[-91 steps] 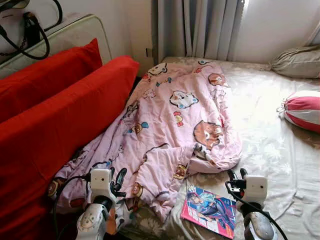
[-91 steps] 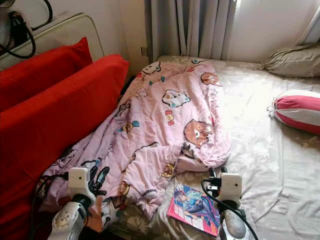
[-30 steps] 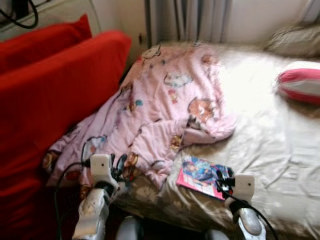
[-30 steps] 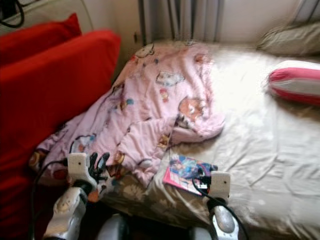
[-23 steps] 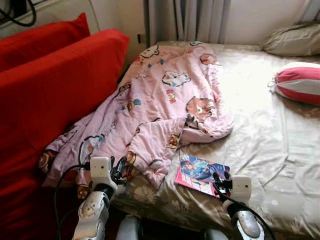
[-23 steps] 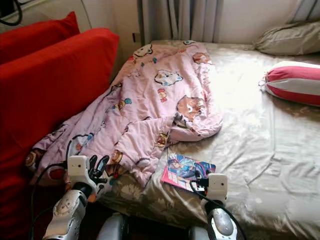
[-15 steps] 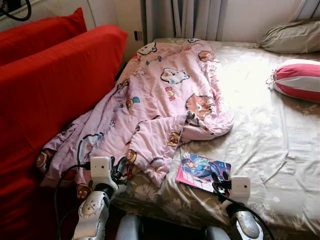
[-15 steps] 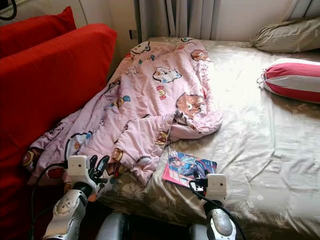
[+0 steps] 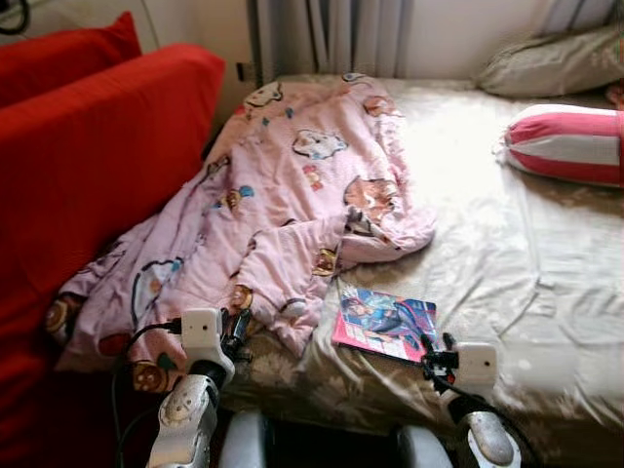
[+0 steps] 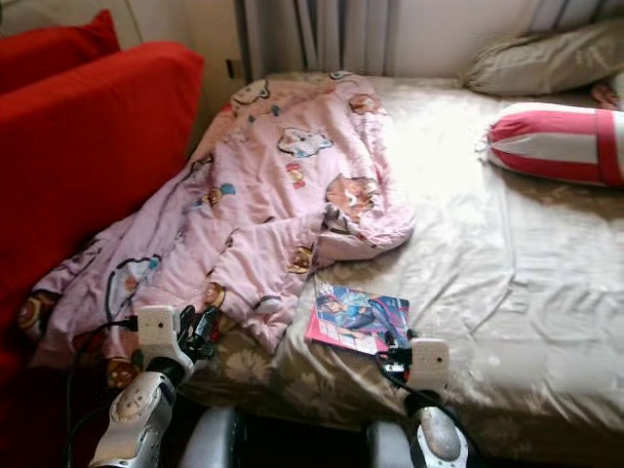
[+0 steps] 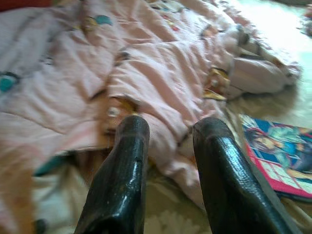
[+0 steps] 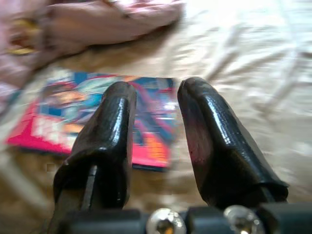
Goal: Clean up the room
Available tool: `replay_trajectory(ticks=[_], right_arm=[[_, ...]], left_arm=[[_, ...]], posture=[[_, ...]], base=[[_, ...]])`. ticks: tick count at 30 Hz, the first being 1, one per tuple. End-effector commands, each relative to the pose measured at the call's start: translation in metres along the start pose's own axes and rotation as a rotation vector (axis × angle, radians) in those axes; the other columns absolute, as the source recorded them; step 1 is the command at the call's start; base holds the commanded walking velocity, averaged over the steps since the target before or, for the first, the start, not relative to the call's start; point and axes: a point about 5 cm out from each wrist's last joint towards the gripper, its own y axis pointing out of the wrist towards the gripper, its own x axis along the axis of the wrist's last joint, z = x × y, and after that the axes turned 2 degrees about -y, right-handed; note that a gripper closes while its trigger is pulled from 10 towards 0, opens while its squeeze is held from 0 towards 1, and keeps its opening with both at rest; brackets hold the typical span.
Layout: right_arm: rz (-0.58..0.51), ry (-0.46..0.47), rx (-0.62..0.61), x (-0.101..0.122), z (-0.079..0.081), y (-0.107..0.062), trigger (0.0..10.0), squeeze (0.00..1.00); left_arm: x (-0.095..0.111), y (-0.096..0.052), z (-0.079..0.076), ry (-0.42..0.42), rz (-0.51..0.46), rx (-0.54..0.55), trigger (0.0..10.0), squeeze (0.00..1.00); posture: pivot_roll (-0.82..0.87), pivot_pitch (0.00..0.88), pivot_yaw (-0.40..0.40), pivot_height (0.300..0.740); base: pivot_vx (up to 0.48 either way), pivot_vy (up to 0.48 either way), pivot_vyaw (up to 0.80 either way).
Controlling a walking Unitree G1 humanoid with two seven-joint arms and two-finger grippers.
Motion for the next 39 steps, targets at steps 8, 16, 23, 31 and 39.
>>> replay_trajectory(ticks=[8,16,23,31,39], right_arm=[[-0.023,0.043,0.003,0.005,0.004,0.005,10.0,0.00],[-0.020,0.030,0.016,0.005,0.009,0.005,10.0,0.00],[-0.012,0.013,0.054,0.002,0.011,0.001,10.0,0.00],[-0.012,0.022,0.066,0.003,0.014,0.004,10.0,0.00],[-0.017,0.038,0.043,0.008,0.012,0.010,10.0,0.00]], left_arm=[[-0.002,-0.001,-0.002,0.024,0.000,-0.007,10.0,0.00],[0.000,0.001,-0.001,0.021,0.001,-0.016,10.0,0.00],[0.001,0.004,-0.003,0.017,0.005,-0.027,10.0,0.00],[0.000,0.004,-0.006,0.015,0.009,-0.043,10.0,0.00],[-0.001,0.003,-0.005,0.012,0.014,-0.045,10.0,0.00]], posture=[[0.02,0.059,0.002,0.602],[0.02,0.059,0.014,0.602],[0.02,0.068,0.017,0.602],[0.02,0.071,0.011,0.602],[0.03,0.083,0.011,0.602]], base=[[0.000,0.000,0.00],[0.000,0.000,0.00],[0.000,0.000,0.53],[0.000,0.000,0.47],[0.000,0.000,0.00]])
